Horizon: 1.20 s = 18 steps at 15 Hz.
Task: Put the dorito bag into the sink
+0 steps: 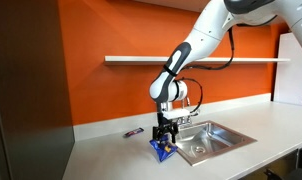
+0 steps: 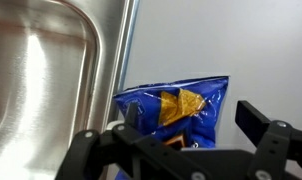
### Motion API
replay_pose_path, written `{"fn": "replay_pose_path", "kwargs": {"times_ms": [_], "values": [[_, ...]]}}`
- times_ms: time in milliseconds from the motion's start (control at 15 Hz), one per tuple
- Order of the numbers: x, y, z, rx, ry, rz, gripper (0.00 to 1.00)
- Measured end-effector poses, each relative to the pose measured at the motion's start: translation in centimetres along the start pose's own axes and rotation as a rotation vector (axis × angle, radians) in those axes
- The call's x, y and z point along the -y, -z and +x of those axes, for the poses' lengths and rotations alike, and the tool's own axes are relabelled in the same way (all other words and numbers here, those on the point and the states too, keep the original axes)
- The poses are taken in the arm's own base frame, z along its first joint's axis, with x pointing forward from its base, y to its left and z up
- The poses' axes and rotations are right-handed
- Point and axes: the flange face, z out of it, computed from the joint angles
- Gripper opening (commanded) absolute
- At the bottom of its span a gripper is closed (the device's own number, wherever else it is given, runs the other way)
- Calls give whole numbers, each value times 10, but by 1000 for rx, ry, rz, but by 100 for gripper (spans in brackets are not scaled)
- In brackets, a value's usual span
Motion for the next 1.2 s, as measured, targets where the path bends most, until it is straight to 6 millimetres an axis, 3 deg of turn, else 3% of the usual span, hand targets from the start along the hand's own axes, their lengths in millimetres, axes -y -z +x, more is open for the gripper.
{"fn": "replay_pose_path", "kwargs": {"times_ms": [867,1000,1200], "values": [[4,-13,7,14,6,8,100],[4,-12,8,12,6,8,74],[4,-12,11,9,6,9,49]]}}
